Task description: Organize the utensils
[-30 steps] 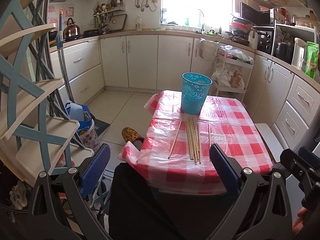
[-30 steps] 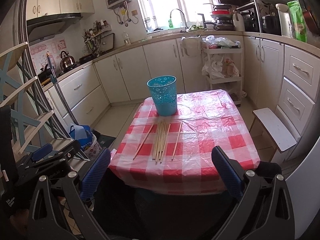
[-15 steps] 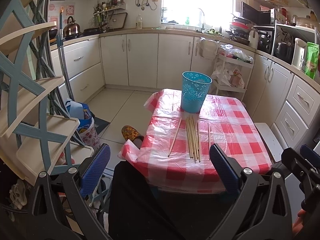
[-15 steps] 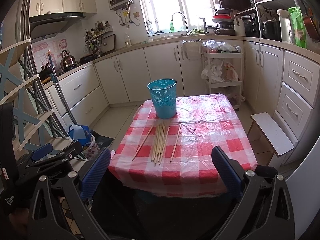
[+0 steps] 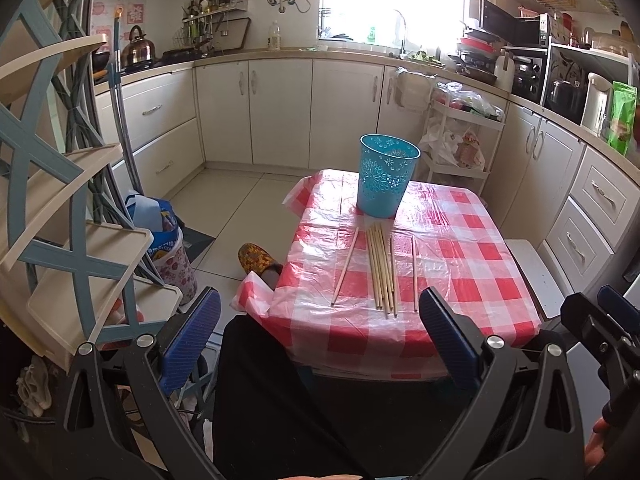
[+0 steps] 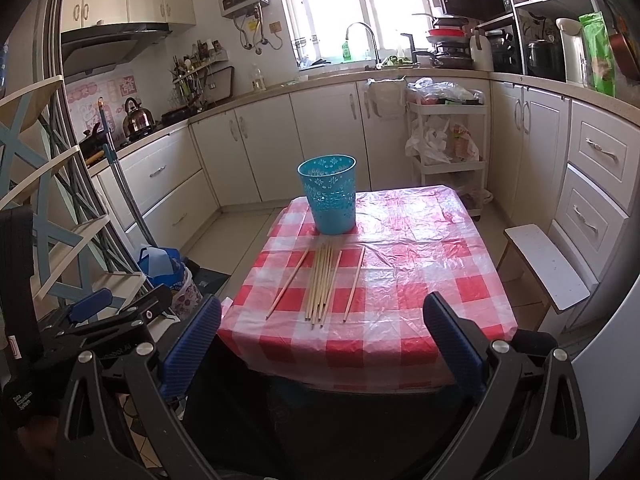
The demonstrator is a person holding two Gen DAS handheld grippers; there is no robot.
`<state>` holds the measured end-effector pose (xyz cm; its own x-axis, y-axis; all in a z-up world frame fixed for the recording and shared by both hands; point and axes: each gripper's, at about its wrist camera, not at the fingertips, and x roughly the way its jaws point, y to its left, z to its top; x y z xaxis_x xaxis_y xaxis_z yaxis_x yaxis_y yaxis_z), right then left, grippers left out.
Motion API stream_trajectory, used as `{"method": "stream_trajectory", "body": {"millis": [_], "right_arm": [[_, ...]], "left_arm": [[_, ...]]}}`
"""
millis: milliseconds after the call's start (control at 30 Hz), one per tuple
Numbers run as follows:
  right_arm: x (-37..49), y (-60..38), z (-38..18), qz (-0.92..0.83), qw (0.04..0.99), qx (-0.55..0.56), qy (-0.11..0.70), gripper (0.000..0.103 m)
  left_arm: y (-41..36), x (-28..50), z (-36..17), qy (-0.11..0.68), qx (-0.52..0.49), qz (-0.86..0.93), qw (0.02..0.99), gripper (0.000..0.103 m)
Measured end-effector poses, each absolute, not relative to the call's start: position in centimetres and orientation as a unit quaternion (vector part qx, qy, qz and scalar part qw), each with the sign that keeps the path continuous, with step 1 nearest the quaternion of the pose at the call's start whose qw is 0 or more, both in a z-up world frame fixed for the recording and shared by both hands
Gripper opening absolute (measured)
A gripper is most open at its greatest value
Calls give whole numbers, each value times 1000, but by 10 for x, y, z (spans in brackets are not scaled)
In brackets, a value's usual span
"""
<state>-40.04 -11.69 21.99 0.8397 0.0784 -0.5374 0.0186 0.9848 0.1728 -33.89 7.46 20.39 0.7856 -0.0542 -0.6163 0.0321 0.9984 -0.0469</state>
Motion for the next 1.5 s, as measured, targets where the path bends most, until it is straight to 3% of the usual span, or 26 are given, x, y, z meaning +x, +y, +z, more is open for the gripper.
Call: {"method": "stream_trajectory", "body": {"millis": [1500], "right_arm": [[-358,-120,201,14,942,78,327,97]], "left_arm": [[69,-296,178,370,-17,-22,929,95]]}}
